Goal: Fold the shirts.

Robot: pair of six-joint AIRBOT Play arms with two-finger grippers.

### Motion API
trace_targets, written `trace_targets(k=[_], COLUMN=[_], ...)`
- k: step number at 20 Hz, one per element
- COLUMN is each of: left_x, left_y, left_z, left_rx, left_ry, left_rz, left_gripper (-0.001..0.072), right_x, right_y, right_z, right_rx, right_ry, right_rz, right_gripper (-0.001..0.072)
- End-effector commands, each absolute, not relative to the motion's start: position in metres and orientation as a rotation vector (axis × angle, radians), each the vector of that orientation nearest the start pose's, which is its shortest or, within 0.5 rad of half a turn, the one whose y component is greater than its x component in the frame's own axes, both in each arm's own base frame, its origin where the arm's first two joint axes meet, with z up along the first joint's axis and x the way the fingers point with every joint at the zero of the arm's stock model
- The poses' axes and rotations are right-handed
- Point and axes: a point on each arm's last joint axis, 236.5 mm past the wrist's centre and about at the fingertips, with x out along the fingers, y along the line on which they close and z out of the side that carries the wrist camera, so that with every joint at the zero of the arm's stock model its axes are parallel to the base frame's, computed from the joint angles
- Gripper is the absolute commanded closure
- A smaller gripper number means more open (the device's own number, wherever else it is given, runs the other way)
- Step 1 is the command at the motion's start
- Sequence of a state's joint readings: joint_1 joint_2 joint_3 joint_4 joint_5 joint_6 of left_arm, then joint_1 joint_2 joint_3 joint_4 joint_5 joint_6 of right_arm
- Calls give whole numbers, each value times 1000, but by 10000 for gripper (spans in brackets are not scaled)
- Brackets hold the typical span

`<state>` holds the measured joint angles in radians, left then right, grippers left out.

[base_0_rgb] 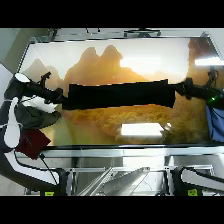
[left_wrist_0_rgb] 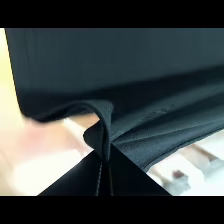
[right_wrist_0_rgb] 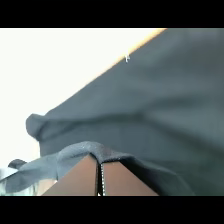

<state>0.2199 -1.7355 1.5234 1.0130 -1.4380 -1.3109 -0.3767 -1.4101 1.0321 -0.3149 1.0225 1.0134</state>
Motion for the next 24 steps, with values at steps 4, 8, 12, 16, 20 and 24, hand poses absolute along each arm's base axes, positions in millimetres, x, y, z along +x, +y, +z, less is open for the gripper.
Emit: trace_targets(k=[4,8,12,16,20,24], left_x=[514,520,519,526,521,524], left_y=[-41,-44,-38,-38,-39,-30], left_z=[-73,-99,-100,-73,-54,-39], left_rx=[-366,-369,-375,-364,-352,-353], left_ry=[1373,1440,1476,1426,1407,1372], left_rz=[-366,-402,-416,-429,-430,-415], left_gripper=[699,700,708,705,553,553], right_x=[533,526,520,526,516,489], right_y=[33,32,28,16,-18,-24], right_z=[-14,-61,-69,-52,-51,-77], right_rx=[830,798,737,736,728,762], right_ry=[799,890,920,890,946,1077], right_rz=[348,328,327,340,299,299], right_gripper=[691,691,691,293,59,59])
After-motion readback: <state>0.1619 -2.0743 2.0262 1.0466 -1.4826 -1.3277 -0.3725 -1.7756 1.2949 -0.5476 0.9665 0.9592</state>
